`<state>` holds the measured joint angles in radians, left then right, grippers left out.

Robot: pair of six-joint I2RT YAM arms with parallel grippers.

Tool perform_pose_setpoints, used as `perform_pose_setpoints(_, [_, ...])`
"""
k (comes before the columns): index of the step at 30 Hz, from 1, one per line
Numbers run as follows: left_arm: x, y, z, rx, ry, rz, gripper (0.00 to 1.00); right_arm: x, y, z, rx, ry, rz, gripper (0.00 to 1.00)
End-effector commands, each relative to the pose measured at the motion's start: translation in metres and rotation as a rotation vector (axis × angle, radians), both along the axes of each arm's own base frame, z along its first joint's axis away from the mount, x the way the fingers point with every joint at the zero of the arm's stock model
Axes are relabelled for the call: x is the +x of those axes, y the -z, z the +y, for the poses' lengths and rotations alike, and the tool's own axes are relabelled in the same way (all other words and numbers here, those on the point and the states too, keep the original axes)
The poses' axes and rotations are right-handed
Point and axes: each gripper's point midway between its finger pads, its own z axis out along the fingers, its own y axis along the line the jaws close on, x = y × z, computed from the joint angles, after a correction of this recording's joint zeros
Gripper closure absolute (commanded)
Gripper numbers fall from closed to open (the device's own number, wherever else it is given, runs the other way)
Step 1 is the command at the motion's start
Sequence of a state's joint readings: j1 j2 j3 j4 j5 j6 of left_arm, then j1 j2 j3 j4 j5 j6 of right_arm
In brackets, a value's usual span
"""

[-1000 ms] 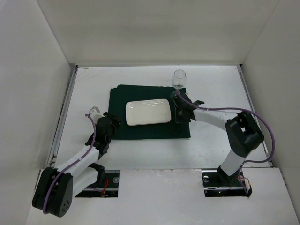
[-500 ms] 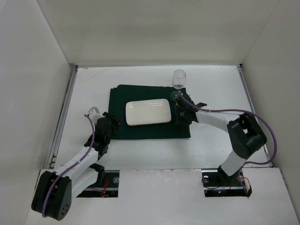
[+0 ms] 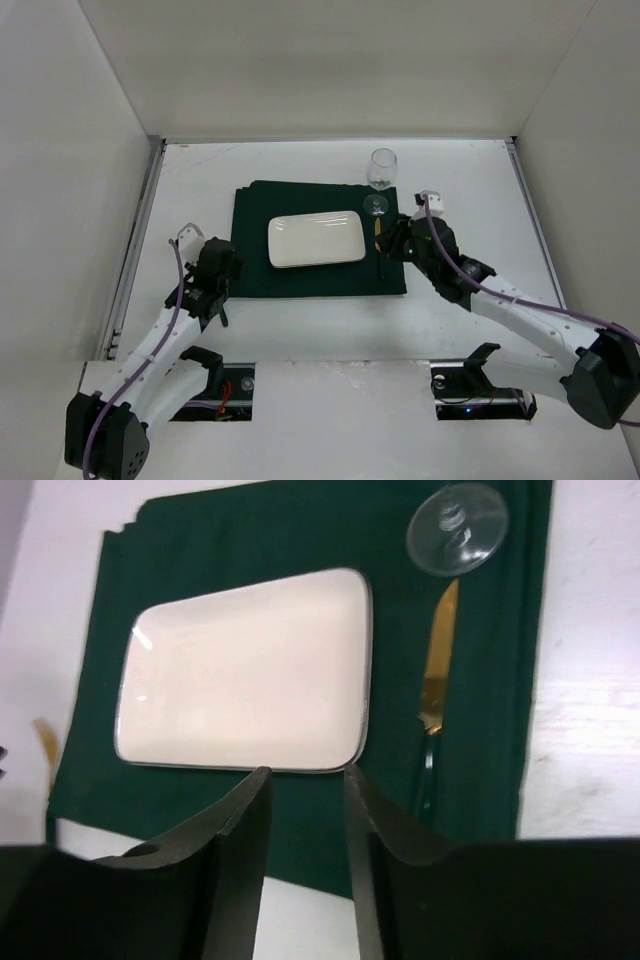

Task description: Set the dinner table for one person

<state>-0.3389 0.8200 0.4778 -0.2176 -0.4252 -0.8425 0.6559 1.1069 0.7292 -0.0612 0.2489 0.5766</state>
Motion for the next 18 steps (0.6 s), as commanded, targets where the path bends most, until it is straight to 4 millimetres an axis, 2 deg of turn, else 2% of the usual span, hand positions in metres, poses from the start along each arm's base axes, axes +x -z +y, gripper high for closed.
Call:
perform_pose_setpoints(1, [-0.049, 0.023, 0.026, 0.079, -0.055, 0.226, 0.57, 0.0, -0.016, 0.014, 0.116, 0.015, -0.129, 0.7])
perform_pose_setpoints(2, [-0.056, 0.026, 0.029, 0.074, -0.076, 0.252, 0.58, -0.002, -0.017, 0.017, 0.128, 0.004, -0.141, 0.75])
perform_pose_setpoints(5, [-0.065, 0.032, 0.032, 0.061, -0.104, 0.292, 0.58, -0.006, -0.012, 0.022, 0.111, -0.029, -0.155, 0.77])
perform_pose_setpoints(12, [-0.082, 0.058, 0.035, 0.087, -0.142, 0.422, 0.59, -0.015, -0.004, 0.026, 0.134, -0.068, -0.169, 0.66])
perform_pose_setpoints(18, [-0.087, 0.064, 0.042, 0.11, -0.17, 0.449, 0.58, -0.017, 0.002, 0.027, 0.135, -0.073, -0.148, 0.64])
